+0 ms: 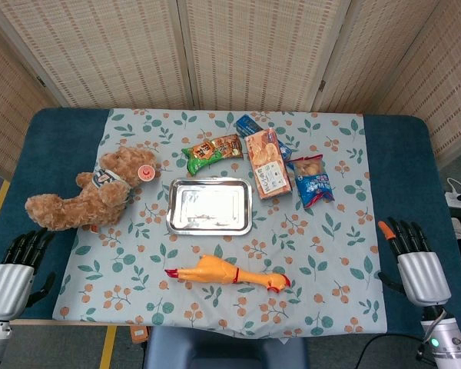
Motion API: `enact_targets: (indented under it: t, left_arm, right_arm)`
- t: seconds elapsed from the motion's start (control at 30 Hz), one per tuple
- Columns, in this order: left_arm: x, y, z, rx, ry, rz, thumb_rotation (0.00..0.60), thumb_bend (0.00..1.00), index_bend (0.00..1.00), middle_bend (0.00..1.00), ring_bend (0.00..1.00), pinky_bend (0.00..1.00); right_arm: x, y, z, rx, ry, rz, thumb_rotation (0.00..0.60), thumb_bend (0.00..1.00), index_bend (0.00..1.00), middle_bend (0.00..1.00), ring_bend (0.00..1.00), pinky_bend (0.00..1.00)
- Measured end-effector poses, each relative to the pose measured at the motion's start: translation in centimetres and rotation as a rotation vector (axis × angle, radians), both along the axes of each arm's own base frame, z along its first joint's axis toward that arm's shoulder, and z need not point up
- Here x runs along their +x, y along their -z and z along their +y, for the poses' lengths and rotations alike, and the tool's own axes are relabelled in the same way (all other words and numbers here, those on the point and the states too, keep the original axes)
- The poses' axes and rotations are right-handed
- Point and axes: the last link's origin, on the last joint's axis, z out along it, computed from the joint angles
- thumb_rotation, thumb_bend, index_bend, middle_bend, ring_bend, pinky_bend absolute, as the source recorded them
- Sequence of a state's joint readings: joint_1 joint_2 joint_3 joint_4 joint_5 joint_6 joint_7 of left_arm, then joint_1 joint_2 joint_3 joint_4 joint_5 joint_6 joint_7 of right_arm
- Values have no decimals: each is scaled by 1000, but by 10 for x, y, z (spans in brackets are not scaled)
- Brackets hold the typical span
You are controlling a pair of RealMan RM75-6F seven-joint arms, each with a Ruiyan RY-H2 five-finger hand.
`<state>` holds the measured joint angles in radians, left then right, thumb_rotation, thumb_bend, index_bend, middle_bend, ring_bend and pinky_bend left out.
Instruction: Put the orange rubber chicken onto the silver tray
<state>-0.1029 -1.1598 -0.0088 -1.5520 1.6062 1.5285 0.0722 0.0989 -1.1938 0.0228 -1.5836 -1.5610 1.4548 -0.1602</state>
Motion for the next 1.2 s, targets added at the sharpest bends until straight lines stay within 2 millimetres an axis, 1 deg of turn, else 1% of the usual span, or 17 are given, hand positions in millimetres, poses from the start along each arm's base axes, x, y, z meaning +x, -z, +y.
enact_targets:
  t: [0.27, 0.43, 0.53, 0.57, 0.67, 0.83, 1.0, 1.1, 1.2]
  left_arm:
    - [-1, 0, 2, -10, -16, -17, 600, 414, 0, 0, 0, 81]
    - [-2, -1, 3, -24, -29, -34, 600, 414, 0, 0, 0, 82]
    - [-3, 0, 4, -35, -38, -33, 600, 414, 0, 0, 0, 81]
    - [-4, 1, 5, -40, -41, -32, 600, 414, 0, 0, 0, 81]
    - [-5, 2, 7, -60, -51, -33, 600, 413, 0, 0, 0, 81]
    - [-5, -2, 6, -59, -56, -49, 600, 414, 0, 0, 0, 81]
    - [-5, -4, 4, -61, -55, -60, 600, 414, 0, 0, 0, 83]
    - [-5, -5, 3, -63, -56, -65, 600, 413, 0, 0, 0, 84]
    - [-6, -6, 3, -65, -56, -72, 600, 413, 0, 0, 0, 83]
  right_arm:
    - [6, 11, 3, 77, -23, -27, 600, 133, 0, 0, 0, 0]
    - [14, 28, 8, 159, -23, -69, 600, 132, 3, 0, 0, 0]
    - [23, 42, 6, 212, -27, -75, 600, 132, 49, 0, 0, 0]
    - [26, 46, 5, 231, -29, -75, 600, 133, 80, 1, 0, 0]
    - [39, 65, -1, 296, -34, -73, 600, 149, 164, 28, 0, 0]
    - [65, 100, -16, 367, -21, -92, 600, 196, 246, 90, 0, 0]
    - [93, 132, -26, 436, -1, -131, 600, 208, 270, 113, 0, 0]
    - [109, 146, -31, 469, 2, -156, 600, 208, 270, 113, 0, 0]
    - [124, 155, -33, 491, -4, -180, 600, 208, 270, 114, 0, 0]
